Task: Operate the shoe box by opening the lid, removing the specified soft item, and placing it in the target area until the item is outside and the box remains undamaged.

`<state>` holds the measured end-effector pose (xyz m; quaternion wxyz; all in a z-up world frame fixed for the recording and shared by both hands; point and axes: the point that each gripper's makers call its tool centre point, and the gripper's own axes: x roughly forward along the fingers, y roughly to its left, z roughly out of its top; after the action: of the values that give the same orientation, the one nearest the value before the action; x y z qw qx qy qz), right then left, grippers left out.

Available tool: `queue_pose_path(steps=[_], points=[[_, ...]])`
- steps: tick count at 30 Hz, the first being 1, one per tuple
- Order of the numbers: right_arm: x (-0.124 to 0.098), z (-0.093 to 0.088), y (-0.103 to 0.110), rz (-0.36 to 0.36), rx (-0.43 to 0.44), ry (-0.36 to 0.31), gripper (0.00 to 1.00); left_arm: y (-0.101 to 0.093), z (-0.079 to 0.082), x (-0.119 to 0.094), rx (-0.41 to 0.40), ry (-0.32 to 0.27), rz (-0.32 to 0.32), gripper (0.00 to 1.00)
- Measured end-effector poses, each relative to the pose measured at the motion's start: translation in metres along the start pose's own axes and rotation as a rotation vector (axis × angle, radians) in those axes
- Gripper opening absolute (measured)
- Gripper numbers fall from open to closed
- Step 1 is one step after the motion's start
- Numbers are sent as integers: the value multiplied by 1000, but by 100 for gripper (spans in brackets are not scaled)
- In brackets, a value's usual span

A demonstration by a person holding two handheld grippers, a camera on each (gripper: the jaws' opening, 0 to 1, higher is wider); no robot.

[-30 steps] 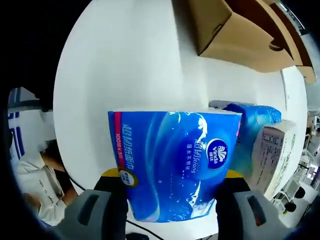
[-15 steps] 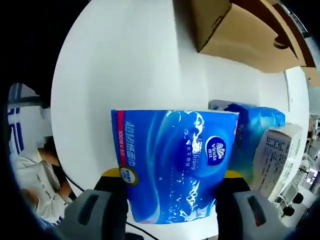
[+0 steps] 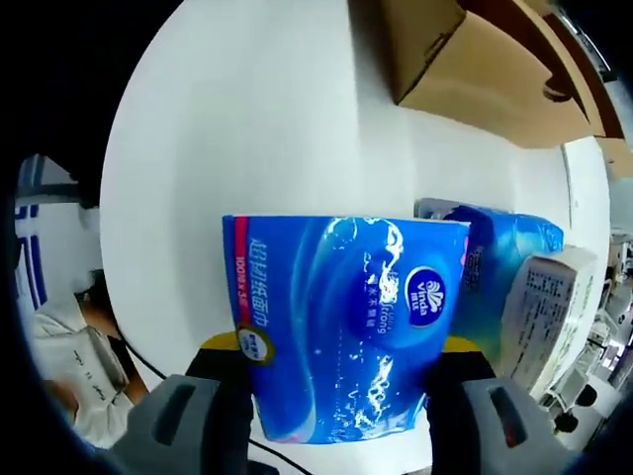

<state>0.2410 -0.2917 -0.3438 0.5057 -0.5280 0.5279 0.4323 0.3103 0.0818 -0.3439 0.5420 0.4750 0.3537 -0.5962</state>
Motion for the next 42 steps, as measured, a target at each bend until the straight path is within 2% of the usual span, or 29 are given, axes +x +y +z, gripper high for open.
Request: queue_pose_path(steps=[31,35,42], points=[[0,0,-2,-25,22,-18,75,-2,2,-1,11,-5,2,3],[-3,1,-2,-42,1,-27,75,-3,2,-1,11,-4,3,3],[-21,2,-4,-79,15,-48,73,-4,2,-1,12,-2,4,3]])
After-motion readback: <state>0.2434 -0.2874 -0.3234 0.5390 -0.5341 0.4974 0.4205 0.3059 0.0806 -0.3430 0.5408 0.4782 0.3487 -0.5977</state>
